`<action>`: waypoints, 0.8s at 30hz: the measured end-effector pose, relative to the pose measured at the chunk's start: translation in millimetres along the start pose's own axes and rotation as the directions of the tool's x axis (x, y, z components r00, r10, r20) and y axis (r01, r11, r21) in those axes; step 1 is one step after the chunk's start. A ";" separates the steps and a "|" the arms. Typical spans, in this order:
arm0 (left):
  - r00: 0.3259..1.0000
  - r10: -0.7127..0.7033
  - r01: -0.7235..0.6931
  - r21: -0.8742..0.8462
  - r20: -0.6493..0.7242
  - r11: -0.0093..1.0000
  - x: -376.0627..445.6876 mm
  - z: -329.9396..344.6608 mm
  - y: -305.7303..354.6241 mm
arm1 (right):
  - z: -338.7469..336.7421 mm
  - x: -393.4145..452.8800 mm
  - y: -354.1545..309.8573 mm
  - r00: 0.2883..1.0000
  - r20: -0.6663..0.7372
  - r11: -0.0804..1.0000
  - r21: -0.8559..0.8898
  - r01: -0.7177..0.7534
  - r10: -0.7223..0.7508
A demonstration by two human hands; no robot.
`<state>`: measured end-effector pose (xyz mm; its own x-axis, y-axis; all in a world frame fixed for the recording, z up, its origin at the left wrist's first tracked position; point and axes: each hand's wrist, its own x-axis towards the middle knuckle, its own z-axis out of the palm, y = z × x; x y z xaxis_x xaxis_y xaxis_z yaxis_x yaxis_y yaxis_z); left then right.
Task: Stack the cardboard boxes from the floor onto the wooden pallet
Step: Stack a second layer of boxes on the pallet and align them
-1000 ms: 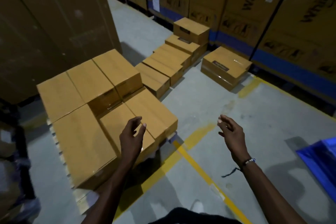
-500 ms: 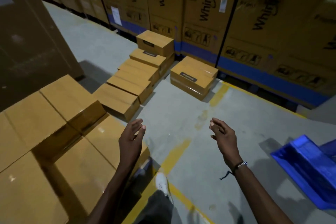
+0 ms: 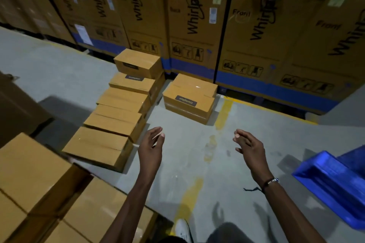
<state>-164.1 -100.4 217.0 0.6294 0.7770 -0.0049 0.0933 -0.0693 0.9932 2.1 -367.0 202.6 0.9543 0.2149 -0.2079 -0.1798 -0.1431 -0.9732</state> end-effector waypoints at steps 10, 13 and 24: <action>0.998 -0.050 0.048 0.052 0.049 0.998 146.6 88.2 -22.6 | 9.7 148.7 0.3 0.996 -0.056 0.998 0.003 -0.070 0.070; 0.998 -0.061 0.060 0.054 0.028 0.997 192.6 126.6 -27.2 | 13.4 218.1 -6.8 0.998 -0.021 0.998 -0.006 -0.067 0.067; 0.975 -0.155 0.158 0.007 -0.157 0.987 333.8 260.8 -7.7 | 29.0 460.8 -75.1 0.973 0.226 0.992 -0.122 -0.021 0.049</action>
<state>246.4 -3.6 177.5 0.4783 0.8669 -0.1403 0.1967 0.0499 0.9792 448.4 -229.2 177.0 0.8656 0.4206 -0.2717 -0.1694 -0.2646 -0.9494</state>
